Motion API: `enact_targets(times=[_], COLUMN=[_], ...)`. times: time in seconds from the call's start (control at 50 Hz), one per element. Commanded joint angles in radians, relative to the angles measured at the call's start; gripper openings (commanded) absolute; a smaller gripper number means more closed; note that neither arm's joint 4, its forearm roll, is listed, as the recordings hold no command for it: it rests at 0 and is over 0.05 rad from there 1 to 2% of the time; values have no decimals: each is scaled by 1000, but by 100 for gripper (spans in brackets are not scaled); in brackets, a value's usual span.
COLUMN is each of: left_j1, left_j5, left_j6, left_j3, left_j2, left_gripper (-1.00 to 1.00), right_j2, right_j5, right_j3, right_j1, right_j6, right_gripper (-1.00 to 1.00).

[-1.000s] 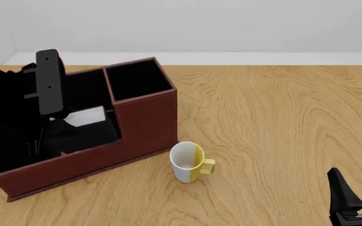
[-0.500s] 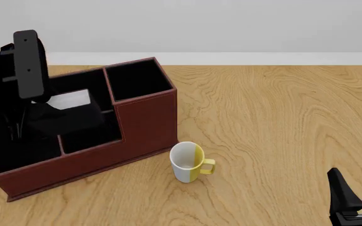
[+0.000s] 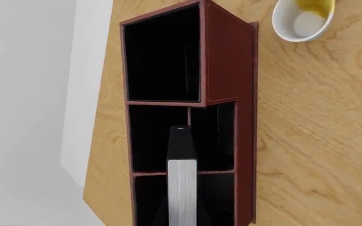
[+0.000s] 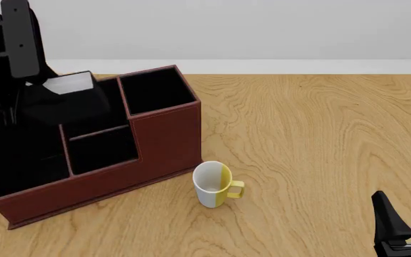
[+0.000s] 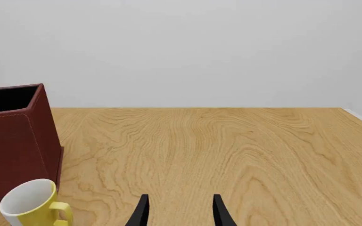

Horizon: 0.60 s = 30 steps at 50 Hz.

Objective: Pick up the book and place it in the front compartment of the caddy.

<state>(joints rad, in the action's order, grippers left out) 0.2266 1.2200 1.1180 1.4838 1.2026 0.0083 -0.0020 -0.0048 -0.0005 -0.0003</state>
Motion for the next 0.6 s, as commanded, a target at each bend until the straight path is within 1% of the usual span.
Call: enact_targets(times=[0.02,0.04,0.08,0.16,0.24,0.34,0.42,0.52,0.6], left_j1=[0,1,9,-1,-2,-14,-5,-7,11], left_j5=[0,0,0,0,0,0,0,0,0], left_j6=[16,16,-7,1,-14,-7,-21,-24,-48], left_j3=[73,77,91,72,73,60,57,70,89], left_j2=[49,53,71,79,93,90,95,109,122], left_gripper=[-100,-100,-100,-100,-100,-100,-100,-100,-100], right_j2=[0,0,0,0,0,0,0,0,0], right_j5=[0,0,0,0,0,0,0,0,0], right_j3=[0,0,0,0,0,0,0,0,0], right_j1=[0,0,0,0,0,0,0,0,0], right_j6=[0,0,0,0,0,0,0,0,0], right_gripper=[100,100,100,100,100,100,100,100,100])
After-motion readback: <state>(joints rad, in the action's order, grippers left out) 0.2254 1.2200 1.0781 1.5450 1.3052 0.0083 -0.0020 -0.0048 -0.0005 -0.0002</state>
